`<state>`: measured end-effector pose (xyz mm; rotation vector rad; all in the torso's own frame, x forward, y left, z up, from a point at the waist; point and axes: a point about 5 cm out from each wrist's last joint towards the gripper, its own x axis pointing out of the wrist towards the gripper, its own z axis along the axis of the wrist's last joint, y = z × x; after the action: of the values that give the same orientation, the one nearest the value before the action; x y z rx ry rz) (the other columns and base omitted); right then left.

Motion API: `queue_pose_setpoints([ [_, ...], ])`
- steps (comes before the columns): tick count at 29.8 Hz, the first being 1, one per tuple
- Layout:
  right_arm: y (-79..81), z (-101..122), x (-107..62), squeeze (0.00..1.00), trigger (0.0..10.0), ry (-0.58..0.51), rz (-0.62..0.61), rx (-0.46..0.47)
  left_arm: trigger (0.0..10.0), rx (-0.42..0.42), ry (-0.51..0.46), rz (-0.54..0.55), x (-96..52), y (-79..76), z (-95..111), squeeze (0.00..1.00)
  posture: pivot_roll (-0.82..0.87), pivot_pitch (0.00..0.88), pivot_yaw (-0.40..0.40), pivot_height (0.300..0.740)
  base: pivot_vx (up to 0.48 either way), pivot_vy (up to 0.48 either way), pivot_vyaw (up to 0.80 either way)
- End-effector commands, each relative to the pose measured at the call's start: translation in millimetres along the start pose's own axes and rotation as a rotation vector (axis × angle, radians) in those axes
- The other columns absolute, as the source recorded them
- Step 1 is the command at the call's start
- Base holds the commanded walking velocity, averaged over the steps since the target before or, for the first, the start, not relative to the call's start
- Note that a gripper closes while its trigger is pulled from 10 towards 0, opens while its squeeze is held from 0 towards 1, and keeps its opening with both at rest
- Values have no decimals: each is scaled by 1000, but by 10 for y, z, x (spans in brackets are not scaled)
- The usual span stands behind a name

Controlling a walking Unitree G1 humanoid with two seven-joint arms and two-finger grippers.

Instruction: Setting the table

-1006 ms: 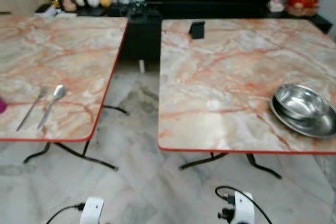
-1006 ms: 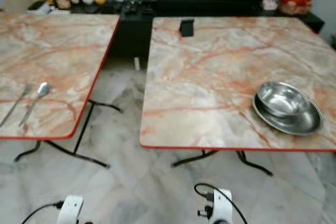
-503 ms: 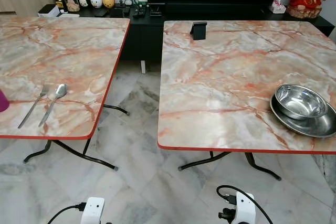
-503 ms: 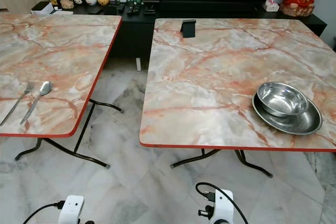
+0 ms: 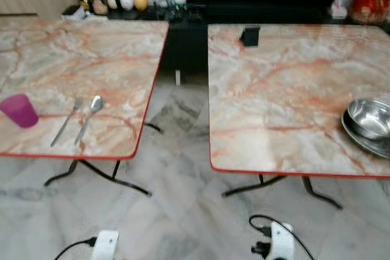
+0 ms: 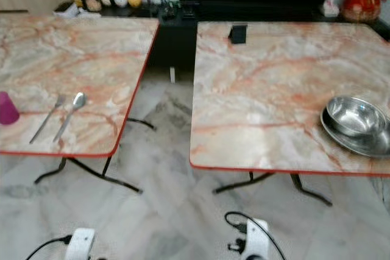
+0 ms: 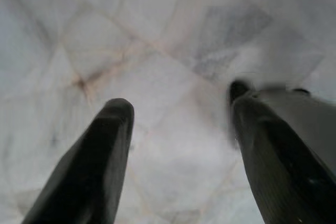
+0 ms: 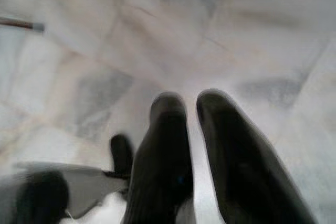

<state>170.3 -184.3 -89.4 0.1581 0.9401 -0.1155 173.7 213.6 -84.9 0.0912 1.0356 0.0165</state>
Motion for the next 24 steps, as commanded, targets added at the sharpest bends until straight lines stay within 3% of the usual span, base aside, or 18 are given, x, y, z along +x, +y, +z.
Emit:
queue_pose_setpoints([
  [1, 47, 28, 10, 0, 10000, -9, 9, 2, 10000, 14, 1, 14, -3, 61, 30, 0, 3, 0, 3, 740, 0, 360, 0],
  [24, 27, -47, -5, 0, 10000, 18, 4, -21, 10000, 8, -4, 14, 0, 54, 42, 0, 6, 0, 1, 740, 0, 330, 0],
])
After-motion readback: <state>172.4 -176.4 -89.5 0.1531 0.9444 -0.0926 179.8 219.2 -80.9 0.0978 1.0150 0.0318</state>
